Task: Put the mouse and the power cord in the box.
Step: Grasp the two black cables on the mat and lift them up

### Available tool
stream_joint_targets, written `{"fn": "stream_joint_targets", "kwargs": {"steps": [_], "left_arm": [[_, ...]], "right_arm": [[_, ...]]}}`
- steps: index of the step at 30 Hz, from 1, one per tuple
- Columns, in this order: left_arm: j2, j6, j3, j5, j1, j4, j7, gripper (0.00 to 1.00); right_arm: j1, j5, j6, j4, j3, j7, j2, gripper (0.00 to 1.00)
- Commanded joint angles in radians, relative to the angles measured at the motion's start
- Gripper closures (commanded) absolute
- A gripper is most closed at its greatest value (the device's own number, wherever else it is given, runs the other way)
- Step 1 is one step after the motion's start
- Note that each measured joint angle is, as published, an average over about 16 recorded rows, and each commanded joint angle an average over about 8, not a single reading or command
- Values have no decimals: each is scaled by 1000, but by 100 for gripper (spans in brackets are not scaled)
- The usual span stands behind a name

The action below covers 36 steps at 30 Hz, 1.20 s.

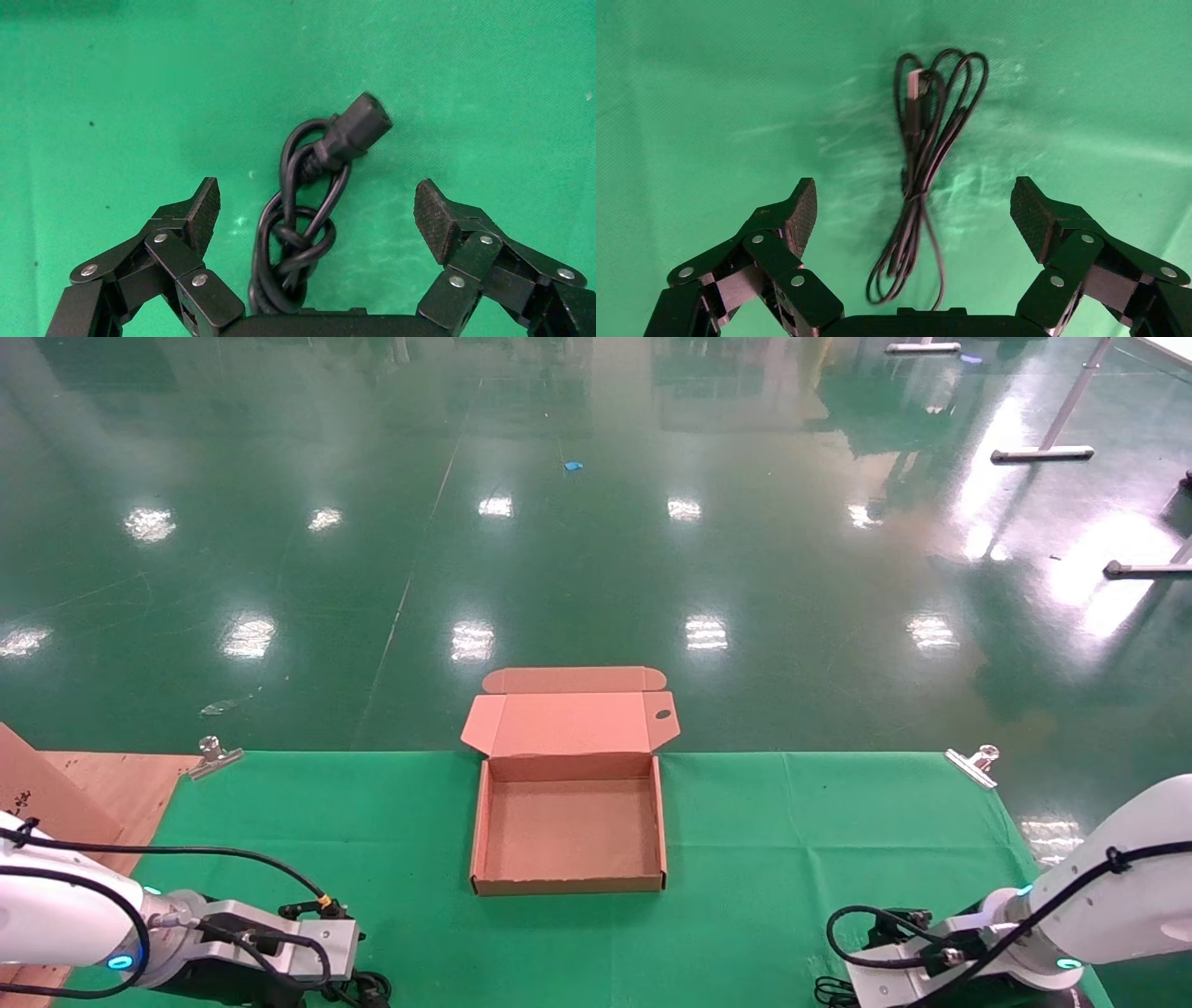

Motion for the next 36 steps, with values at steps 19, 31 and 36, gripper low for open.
{"fn": "stream_joint_targets", "kwargs": {"steps": [19,31,36], "left_arm": [[46,-32,26,41,-78,148,82,100],[59,-73,42,66,-73,182,91,100],[59,-84,45,71,-65,190,96,100]], "right_arm": [[64,35,79,-311,18,-218,-86,100],[76,40,100,-398,21,-271,-113,100],[80,43,106,-427,22,-289,-126,100]]}}
